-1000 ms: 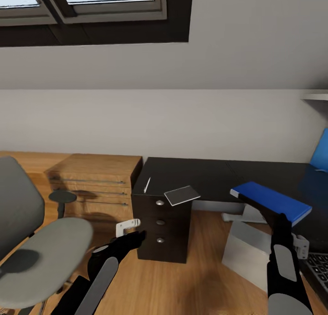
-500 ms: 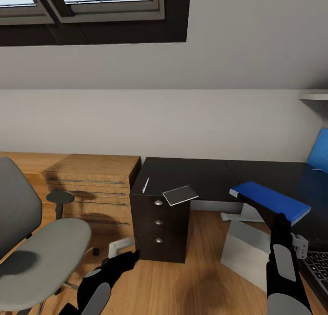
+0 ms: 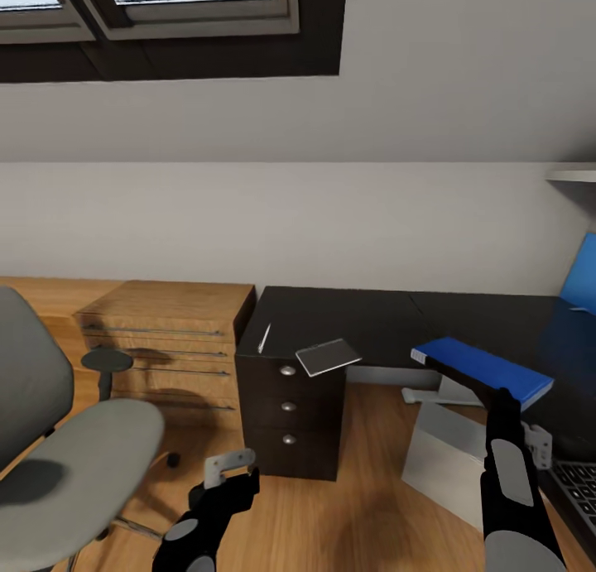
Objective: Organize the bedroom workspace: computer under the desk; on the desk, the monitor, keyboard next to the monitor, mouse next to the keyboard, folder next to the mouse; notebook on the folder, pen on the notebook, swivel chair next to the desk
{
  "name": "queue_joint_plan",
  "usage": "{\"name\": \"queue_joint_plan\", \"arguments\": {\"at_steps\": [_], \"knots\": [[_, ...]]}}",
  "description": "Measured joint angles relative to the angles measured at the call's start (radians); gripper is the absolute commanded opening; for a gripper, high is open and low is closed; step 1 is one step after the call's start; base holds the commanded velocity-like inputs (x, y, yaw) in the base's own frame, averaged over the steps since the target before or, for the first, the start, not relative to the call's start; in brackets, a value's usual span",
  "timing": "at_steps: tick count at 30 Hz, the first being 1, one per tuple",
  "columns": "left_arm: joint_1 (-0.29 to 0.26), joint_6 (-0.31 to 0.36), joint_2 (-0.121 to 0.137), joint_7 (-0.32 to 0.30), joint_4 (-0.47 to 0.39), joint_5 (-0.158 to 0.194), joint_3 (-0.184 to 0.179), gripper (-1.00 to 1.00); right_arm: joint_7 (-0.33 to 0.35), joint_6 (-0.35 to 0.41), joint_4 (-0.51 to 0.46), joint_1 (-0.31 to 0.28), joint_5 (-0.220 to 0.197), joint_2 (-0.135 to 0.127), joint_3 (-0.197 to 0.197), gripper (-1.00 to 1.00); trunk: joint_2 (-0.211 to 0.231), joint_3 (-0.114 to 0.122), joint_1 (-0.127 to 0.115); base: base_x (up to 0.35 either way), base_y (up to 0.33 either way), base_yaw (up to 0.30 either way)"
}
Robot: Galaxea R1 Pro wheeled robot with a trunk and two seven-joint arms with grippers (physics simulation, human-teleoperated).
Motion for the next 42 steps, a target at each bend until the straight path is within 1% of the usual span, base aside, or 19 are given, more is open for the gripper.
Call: {"name": "queue_joint_plan", "arguments": {"at_steps": [1, 3, 4, 8, 12, 15, 16, 18, 23, 28, 36, 42], "knots": [[0.000, -0.001, 0.000, 0.005, 0.000, 0.000, -0.004, 1.00, -0.003, 0.000, 0.000, 0.000, 0.000, 0.000, 0.000, -1.00, 0.000, 0.000, 0.000, 0.279, 0.000, 0.000], [0.000, -0.002, 0.000, 0.021, 0.000, 0.000, -0.031, 1.00, -0.010, -0.002, 0.000, 0.000, 0.000, -0.003, 0.001, -1.00, 0.000, 0.000, 0.000, 0.148, 0.000, 0.000], [0.000, -0.002, 0.000, 0.023, 0.000, 0.000, -0.036, 1.00, -0.011, -0.002, 0.000, 0.000, 0.000, -0.006, 0.000, -1.00, 0.000, 0.000, 0.000, 0.074, 0.000, 0.000], [0.000, -0.001, 0.000, 0.026, 0.000, 0.000, -0.044, 1.00, -0.013, -0.009, 0.000, 0.000, 0.001, -0.016, -0.001, -1.00, 0.000, 0.000, 0.000, 0.102, -0.053, 0.000], [0.000, -0.002, 0.000, 0.027, 0.000, 0.000, -0.046, 1.00, -0.013, -0.035, 0.008, 0.000, 0.000, -0.028, -0.002, -1.00, 0.000, 0.000, 0.000, 0.201, -0.149, 0.000], [0.000, -0.001, 0.000, 0.027, 0.000, 0.000, -0.046, 1.00, -0.013, -0.046, 0.043, -0.001, -0.001, -0.046, -0.003, -1.00, 0.000, 0.000, 0.000, 0.073, -0.057, 0.000], [0.000, -0.001, 0.000, 0.027, 0.000, 0.000, -0.046, 1.00, -0.013, -0.058, 0.069, -0.003, -0.001, -0.056, -0.003, -1.00, 0.000, 0.000, 0.000, 0.021, -0.016, 0.000], [0.000, -0.001, 0.000, 0.027, 0.000, 0.000, -0.046, 1.00, -0.013, -0.120, 0.114, -0.006, -0.001, -0.076, -0.003, -1.00, 0.000, 0.000, 0.000, 0.008, -0.006, 0.000], [0.000, -0.001, -0.001, 0.028, 0.000, 0.000, -0.048, 1.00, -0.012, -0.157, 0.126, -0.008, 0.005, -0.082, -0.003, -1.00, 0.000, 0.000, 0.000, 0.027, -0.027, 0.000], [0.000, -0.002, -0.001, 0.029, 0.000, 0.000, -0.066, 1.00, -0.012, -0.177, 0.129, -0.008, -0.003, -0.088, -0.005, -1.00, 0.000, 0.000, 0.000, 0.131, -0.130, 0.000], [0.000, 0.000, -0.001, 0.028, 0.001, 0.000, -0.071, 1.00, -0.012, -0.182, 0.130, -0.008, -0.003, -0.089, -0.005, -1.00, 0.000, 0.000, 0.000, 0.029, -0.021, 0.000], [0.000, 0.000, -0.001, 0.026, 0.001, 0.000, -0.070, 1.00, -0.012, -0.182, 0.130, -0.008, -0.003, -0.089, -0.005, -1.00, 0.000, 0.000, 0.000, 0.149, -0.044, 0.000]]}}
